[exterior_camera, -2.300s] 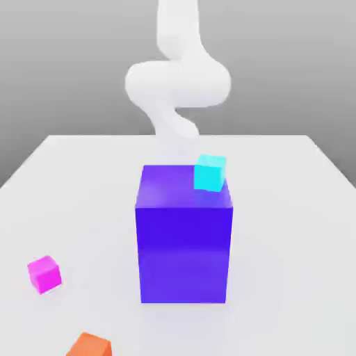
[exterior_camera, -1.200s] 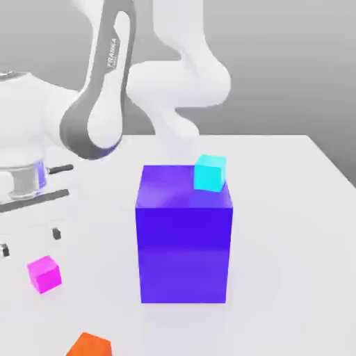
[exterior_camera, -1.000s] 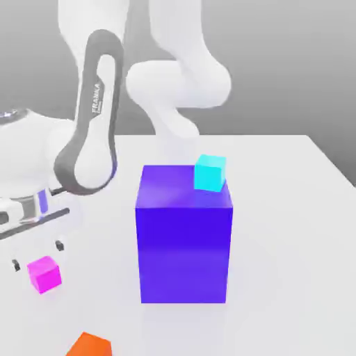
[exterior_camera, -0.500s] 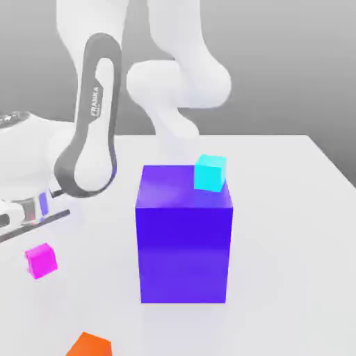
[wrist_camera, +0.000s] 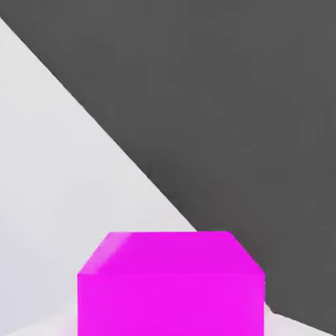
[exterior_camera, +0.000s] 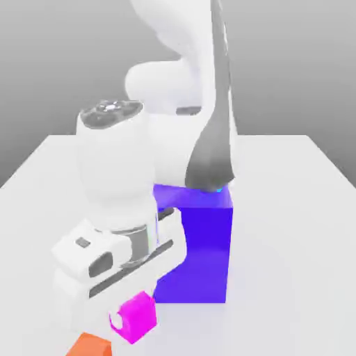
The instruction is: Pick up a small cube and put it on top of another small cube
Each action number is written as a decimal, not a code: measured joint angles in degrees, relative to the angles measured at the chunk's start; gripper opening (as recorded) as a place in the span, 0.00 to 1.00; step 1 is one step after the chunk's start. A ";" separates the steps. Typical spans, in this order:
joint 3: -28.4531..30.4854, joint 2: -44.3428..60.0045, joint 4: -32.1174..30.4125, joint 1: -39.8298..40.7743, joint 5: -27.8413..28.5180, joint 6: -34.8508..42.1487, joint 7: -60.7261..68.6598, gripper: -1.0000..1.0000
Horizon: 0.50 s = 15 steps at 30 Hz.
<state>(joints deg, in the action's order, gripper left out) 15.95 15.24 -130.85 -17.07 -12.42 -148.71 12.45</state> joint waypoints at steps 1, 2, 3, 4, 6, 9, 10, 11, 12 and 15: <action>-0.79 0.40 1.20 -1.72 0.27 0.68 -2.34 0.00; -1.59 0.79 2.39 -3.38 0.54 1.36 -4.65 0.00; -2.37 1.17 3.55 -5.04 0.80 2.02 -6.94 0.00; -3.14 1.54 4.71 -6.68 1.06 2.67 -9.20 0.00; -4.65 2.26 6.99 -9.95 1.55 3.97 -13.68 0.00; -6.87 3.31 10.39 -14.88 2.24 5.90 -20.38 0.00; -7.60 3.64 11.55 -16.53 2.44 6.55 -22.62 0.00; -8.32 4.03 12.66 -18.25 2.74 7.20 -24.92 0.00; -8.90 4.76 13.49 -20.25 3.67 7.82 -27.43 0.00; -9.40 8.02 13.58 -24.57 7.16 7.73 -32.10 0.00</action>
<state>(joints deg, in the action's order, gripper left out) 6.55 23.26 -117.27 -41.64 -5.25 -140.98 -19.65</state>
